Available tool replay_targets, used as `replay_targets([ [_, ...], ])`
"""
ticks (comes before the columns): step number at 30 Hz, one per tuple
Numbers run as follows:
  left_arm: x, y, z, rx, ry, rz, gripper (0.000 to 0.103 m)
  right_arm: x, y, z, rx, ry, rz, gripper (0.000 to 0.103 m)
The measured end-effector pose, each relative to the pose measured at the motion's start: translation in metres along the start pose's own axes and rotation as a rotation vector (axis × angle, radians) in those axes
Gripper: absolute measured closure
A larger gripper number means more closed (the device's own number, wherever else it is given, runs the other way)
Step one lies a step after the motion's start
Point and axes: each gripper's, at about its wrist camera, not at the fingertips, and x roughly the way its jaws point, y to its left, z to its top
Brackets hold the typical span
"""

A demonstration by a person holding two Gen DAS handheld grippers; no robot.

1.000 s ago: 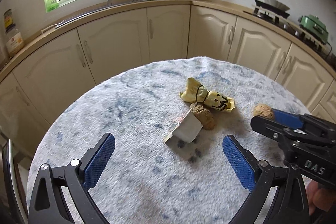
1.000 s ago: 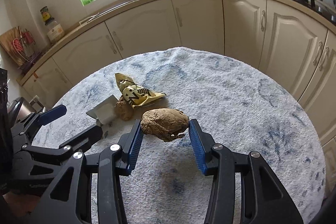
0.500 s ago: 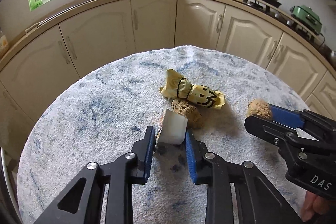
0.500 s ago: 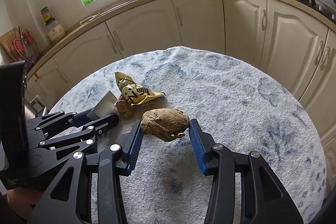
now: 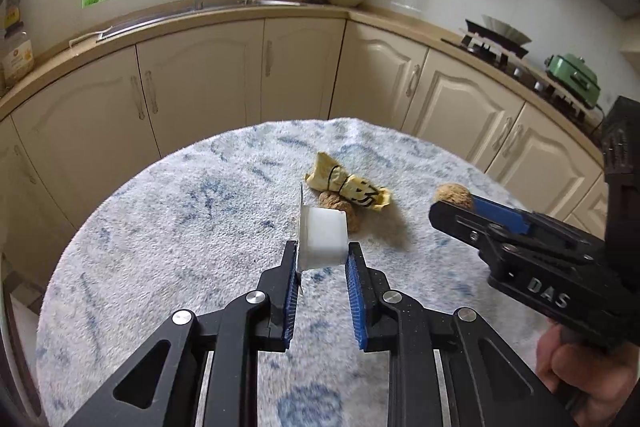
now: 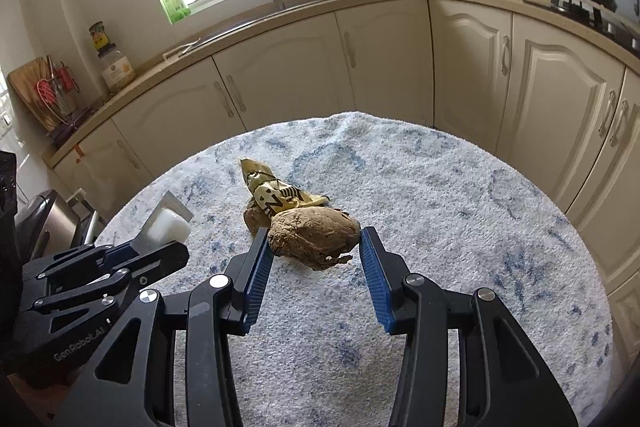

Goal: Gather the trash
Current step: 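Grasp the small white packet with the left tool while the right tool holds the bun, then carry the white packet and brown bun toward the wastebasket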

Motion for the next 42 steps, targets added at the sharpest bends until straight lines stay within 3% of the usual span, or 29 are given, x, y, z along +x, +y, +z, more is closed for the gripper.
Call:
replay_targets([
  [8,-0.091,-0.017,-0.009,0.021,-0.126,-0.060,0.084,-0.070,-0.007,-0.006,-0.011,-0.084,-0.019,0.058],
  [20,-0.174,-0.107,-0.032,0.134,-0.219,-0.237,0.084,-0.215,-0.073,-0.038,0.073,-0.226,-0.088,0.058],
  [31,-0.173,-0.206,-0.033,0.258,-0.191,-0.406,0.084,-0.309,-0.143,-0.064,0.127,-0.321,-0.227,0.058],
  [37,-0.137,-0.271,-0.040,0.332,-0.079,-0.499,0.084,-0.329,-0.201,-0.102,0.223,-0.301,-0.307,0.058],
  [42,-0.086,-0.315,-0.053,0.378,0.053,-0.538,0.084,-0.322,-0.264,-0.148,0.344,-0.220,-0.367,0.058],
])
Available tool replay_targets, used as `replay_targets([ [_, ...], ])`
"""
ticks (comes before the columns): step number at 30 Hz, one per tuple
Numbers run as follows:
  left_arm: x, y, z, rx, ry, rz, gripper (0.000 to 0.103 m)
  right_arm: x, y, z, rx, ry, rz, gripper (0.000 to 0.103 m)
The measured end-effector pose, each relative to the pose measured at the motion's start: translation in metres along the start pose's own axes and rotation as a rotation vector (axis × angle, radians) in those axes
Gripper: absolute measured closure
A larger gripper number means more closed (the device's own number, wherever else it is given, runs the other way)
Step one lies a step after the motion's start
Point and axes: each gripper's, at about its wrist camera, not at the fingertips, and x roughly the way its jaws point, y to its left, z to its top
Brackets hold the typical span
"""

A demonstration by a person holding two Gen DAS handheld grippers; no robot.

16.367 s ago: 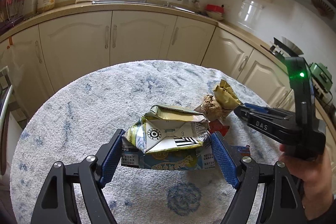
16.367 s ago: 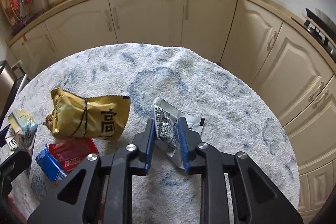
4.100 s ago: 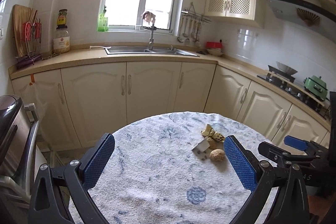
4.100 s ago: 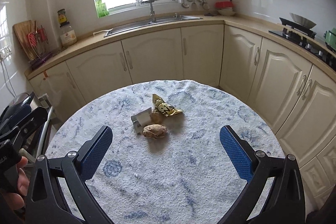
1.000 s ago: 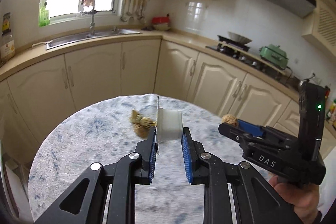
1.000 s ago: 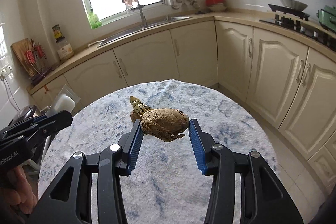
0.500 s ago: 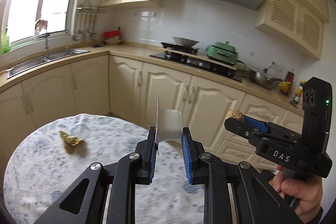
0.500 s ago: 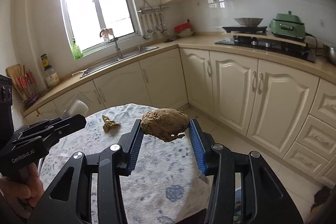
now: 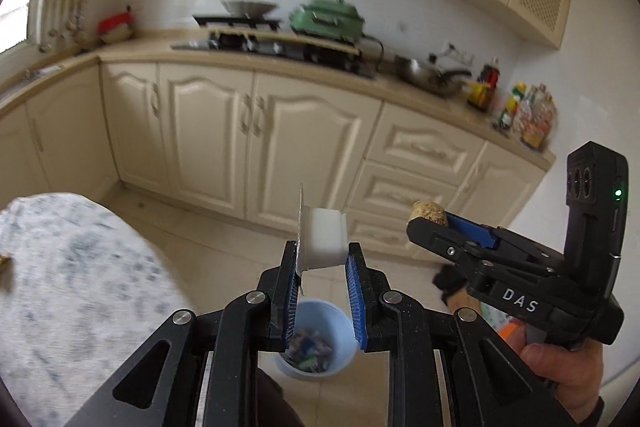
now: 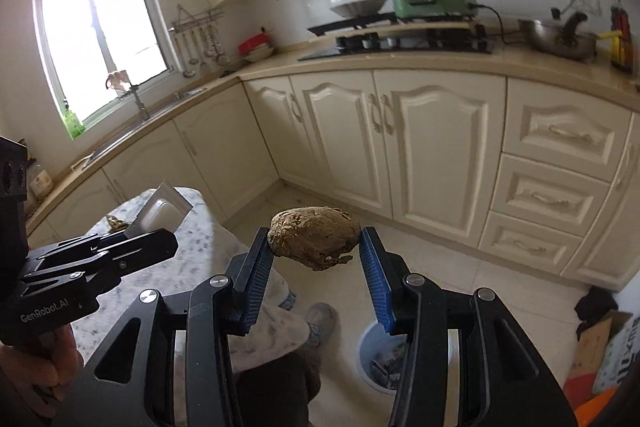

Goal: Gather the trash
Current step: 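Carry the white packet and brown bun toward the wastebasket, then open both tools over the wastebasket to drop the packet and bun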

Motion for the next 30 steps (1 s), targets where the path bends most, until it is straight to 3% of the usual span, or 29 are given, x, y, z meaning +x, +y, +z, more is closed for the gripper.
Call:
replay_targets([
  [10,0.155,0.002,0.010,-0.017,0.283,-0.028,0.084,0.087,-0.094,-0.053,0.154,0.207,-0.061,0.058],
  [20,0.307,0.017,0.024,-0.063,0.486,-0.018,0.082,0.158,-0.143,-0.092,0.259,0.355,-0.063,0.055],
  [22,0.320,0.019,0.028,-0.057,0.491,0.011,0.075,0.163,-0.149,-0.096,0.276,0.364,-0.067,0.046],
  [24,0.326,0.021,0.028,-0.067,0.481,0.031,0.052,0.165,-0.153,-0.100,0.293,0.364,-0.072,0.037],
  [27,0.321,0.022,0.036,-0.075,0.435,0.076,0.024,0.162,-0.157,-0.102,0.315,0.352,-0.082,0.010],
  [30,0.312,0.014,0.044,-0.064,0.390,0.110,0.010,0.155,-0.156,-0.100,0.323,0.339,-0.098,0.002],
])
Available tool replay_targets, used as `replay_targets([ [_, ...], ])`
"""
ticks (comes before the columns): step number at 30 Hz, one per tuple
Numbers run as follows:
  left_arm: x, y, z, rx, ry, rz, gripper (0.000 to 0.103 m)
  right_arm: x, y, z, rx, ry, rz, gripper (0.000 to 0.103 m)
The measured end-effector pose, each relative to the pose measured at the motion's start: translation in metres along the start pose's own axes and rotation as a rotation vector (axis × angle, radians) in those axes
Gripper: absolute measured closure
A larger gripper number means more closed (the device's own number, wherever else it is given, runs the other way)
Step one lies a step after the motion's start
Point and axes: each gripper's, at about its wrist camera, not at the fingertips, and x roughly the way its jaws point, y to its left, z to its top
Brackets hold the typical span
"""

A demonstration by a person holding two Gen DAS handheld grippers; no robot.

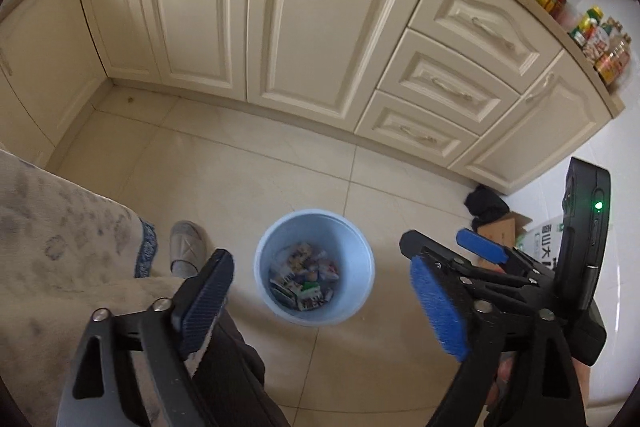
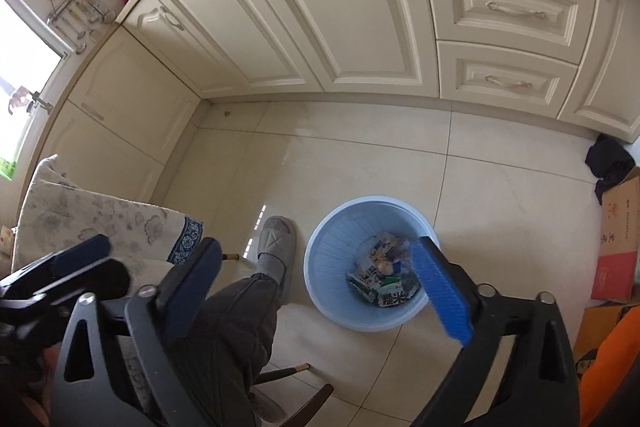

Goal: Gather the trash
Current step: 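Open both tools over the wastebasket to drop the packet and bun, then return both tools to the table above the last items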

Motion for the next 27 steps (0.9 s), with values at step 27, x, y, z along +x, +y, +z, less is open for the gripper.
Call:
replay_targets([
  [27,-0.315,0.093,-0.185,-0.143,-0.620,0.181,0.001,-0.153,0.252,0.003,-0.314,-0.266,0.226,0.000],
])
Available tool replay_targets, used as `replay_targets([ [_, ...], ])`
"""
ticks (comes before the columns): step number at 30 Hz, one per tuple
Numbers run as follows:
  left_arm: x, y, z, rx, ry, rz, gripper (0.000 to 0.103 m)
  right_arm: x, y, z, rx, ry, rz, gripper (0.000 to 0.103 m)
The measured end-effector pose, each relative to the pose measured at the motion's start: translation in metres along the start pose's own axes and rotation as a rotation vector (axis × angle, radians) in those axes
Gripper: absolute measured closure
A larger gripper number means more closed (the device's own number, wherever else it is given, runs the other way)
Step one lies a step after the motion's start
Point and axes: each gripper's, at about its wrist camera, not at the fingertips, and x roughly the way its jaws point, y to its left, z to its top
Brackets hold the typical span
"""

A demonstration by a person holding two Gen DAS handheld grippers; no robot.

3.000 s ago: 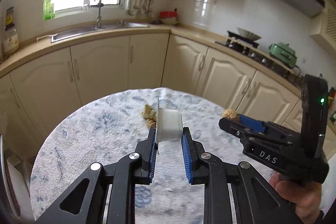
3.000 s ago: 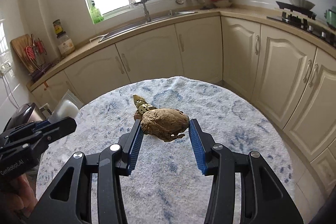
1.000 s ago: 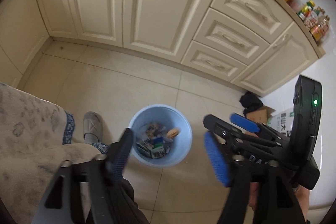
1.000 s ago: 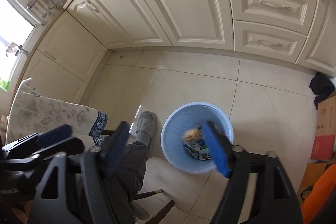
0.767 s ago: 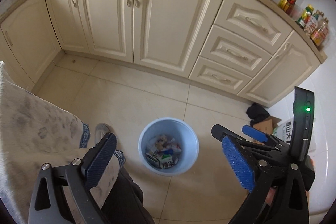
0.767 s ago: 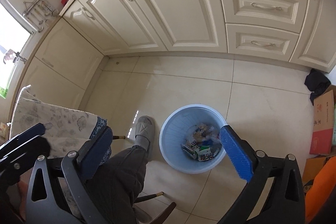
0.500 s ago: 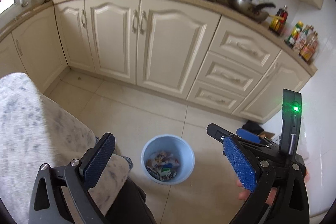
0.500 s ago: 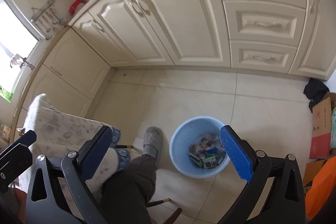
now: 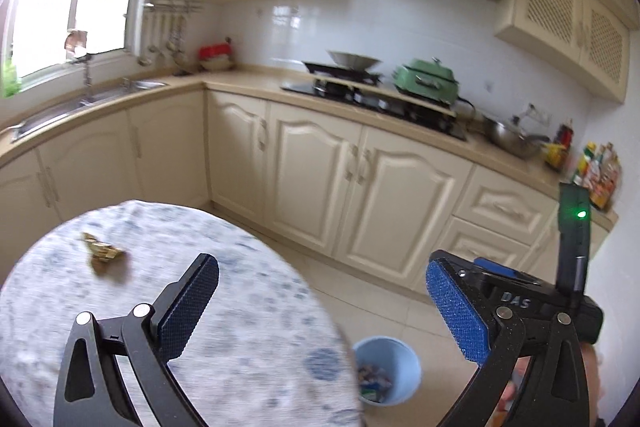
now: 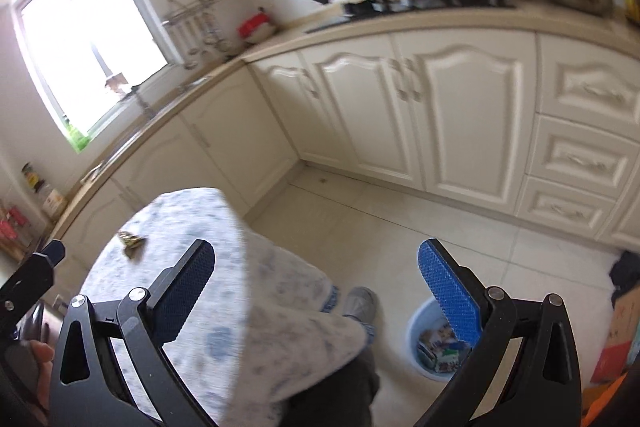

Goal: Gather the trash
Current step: 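Return both tools to the table above the last items, then grasp the yellow printed wrapper with the right tool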

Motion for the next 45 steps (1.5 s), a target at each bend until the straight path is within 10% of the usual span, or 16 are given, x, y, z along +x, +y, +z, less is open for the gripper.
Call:
replay_targets([
  [17,-0.079,0.158,-0.050,-0.162,-0.044,0.420,0.001,0.096,0.239,-0.022,-0.353,0.111,0.202,0.000],
  [28,-0.030,0.222,-0.022,-0.183,0.073,0.456,0.001,0.209,0.311,-0.033,-0.518,0.275,0.180,0.002],
  [38,0.038,0.285,-0.015,-0.226,0.186,0.459,0.001,0.284,0.340,-0.049,-0.606,0.403,0.192,0.026],
  [45,0.059,0.305,-0.016,-0.260,0.224,0.451,0.001,0.303,0.349,-0.057,-0.647,0.456,0.242,0.062],
])
